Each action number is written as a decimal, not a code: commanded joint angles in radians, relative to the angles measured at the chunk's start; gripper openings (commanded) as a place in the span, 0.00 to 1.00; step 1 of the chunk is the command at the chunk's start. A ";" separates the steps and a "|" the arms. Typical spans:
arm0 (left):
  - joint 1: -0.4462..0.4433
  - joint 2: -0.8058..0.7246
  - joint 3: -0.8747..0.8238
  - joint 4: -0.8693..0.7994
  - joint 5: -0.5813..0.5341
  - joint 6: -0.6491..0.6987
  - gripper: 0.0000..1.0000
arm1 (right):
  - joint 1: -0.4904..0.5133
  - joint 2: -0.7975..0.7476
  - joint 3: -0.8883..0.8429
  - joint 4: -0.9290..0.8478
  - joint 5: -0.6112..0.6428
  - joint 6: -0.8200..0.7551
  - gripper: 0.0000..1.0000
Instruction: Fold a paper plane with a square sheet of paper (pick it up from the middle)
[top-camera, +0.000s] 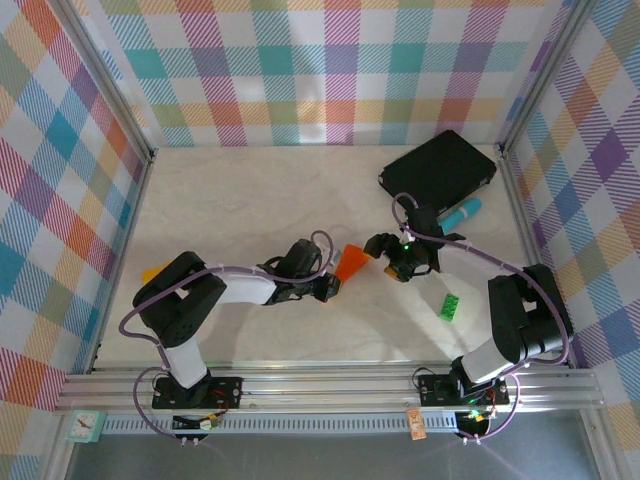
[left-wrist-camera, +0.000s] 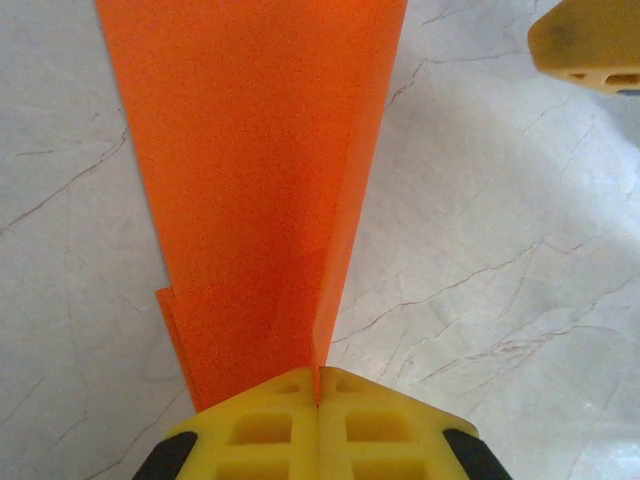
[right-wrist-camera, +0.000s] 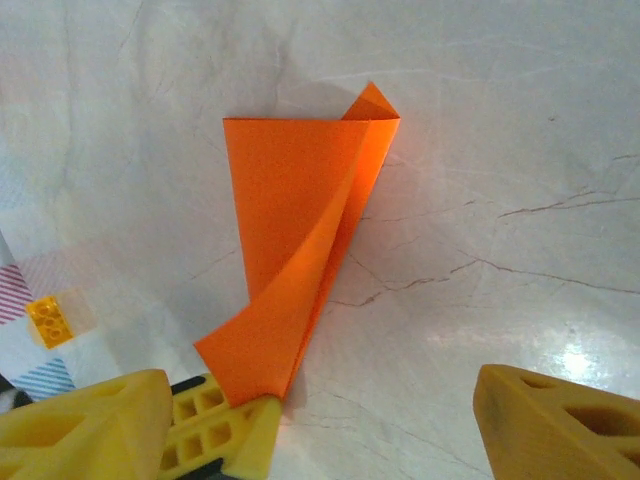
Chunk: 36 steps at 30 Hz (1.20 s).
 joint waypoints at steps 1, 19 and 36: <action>0.027 0.029 -0.008 0.039 0.106 -0.103 0.01 | -0.001 -0.021 -0.015 0.013 -0.003 -0.105 0.80; 0.095 0.086 0.009 0.145 0.249 -0.387 0.00 | 0.080 0.118 0.071 -0.039 0.002 -0.294 0.80; 0.115 0.112 -0.055 0.310 0.291 -0.520 0.00 | 0.100 0.239 0.214 -0.098 0.033 -0.400 0.77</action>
